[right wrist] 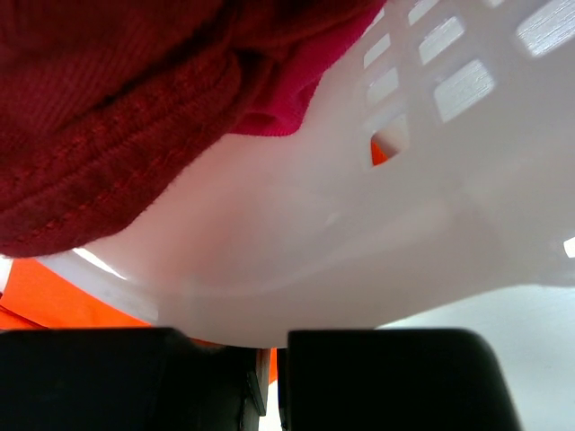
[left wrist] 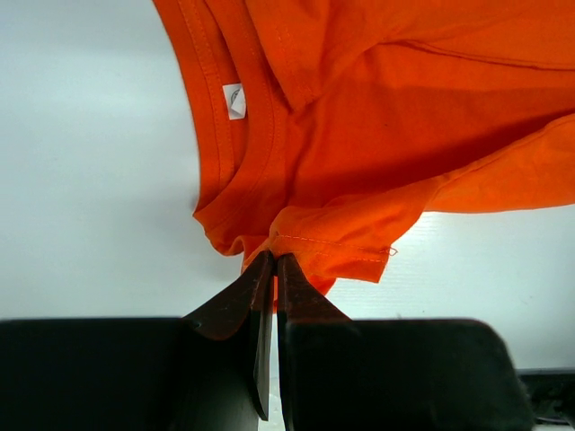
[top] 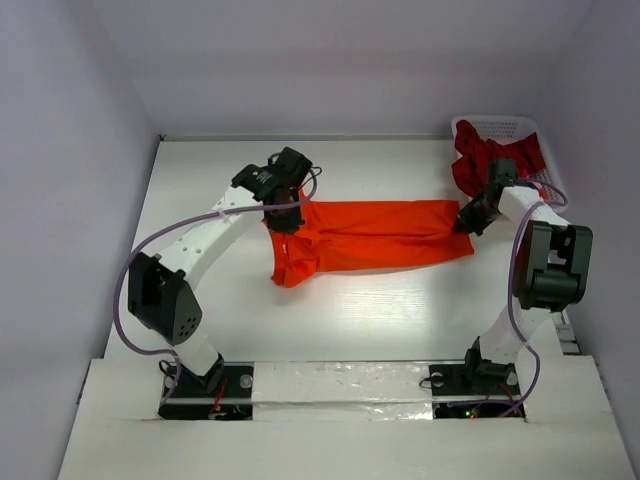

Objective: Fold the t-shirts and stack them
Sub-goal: Fold the other side of the tshirt into a rectangle

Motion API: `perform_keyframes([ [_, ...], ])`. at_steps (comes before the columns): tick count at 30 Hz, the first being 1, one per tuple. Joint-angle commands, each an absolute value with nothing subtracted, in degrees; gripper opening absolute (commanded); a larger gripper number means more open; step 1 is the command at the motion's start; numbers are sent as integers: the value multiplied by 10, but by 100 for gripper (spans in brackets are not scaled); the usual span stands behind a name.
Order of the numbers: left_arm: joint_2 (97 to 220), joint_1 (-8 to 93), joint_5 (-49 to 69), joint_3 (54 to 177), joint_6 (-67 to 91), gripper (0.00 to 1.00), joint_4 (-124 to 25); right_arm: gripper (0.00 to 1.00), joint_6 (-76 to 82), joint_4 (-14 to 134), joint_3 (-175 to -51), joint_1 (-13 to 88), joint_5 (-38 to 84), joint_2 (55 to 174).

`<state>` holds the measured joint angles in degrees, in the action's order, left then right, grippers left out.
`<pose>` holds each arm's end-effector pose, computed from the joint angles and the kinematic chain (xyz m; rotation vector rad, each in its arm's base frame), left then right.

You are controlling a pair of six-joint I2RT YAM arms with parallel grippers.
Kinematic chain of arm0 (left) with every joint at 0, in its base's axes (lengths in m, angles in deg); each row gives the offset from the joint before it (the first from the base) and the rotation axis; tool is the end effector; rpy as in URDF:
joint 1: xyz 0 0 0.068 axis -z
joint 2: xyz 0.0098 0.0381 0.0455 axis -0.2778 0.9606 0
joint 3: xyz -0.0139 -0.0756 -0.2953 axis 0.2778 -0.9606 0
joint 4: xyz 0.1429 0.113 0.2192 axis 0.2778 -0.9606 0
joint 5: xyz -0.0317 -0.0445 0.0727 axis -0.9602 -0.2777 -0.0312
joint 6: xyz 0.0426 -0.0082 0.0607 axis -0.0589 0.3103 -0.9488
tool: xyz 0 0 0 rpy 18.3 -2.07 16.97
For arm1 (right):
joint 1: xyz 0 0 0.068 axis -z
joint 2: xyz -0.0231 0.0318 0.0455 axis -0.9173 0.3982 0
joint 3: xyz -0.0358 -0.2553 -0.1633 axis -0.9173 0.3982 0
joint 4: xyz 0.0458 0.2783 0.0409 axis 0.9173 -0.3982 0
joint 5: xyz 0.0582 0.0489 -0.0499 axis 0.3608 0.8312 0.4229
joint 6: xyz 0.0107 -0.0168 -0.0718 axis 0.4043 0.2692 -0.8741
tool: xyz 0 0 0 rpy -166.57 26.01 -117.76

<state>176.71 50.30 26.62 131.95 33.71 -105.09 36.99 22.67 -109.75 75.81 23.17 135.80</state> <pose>0.3223 -0.2079 0.3318 -0.0233 2.5882 -0.2523 0.3943 -0.0558 0.1940 1.1545 2.5478 0.3316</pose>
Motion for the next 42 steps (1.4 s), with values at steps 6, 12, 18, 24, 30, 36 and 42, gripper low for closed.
perform_keyframes([
  [6, 1791, 491, 278, 1323, 324, 0, -1036, 0, 375, 232, -1132, 753, 221, 1375],
  [12, 1810, 491, 274, 1341, 321, 0, -1033, 0, 375, 233, -1135, 753, 222, 1378],
  [18, 1825, 486, 278, 1373, 317, 0, -1042, 0, 372, 234, -1134, 753, 222, 1386],
  [24, 1834, 480, 284, 1404, 315, 0, -1054, 0, 374, 238, -1133, 753, 223, 1385],
  [30, 1846, 470, 288, 1410, 307, 0, -1056, 0, 375, 239, -1134, 753, 226, 1386],
  [36, 1865, 464, 287, 1423, 297, 0, -1051, 0, 371, 234, -1136, 753, 222, 1383],
  [42, 1887, 458, 286, 1445, 288, 0, -1052, 0, 371, 234, -1138, 753, 223, 1383],
])
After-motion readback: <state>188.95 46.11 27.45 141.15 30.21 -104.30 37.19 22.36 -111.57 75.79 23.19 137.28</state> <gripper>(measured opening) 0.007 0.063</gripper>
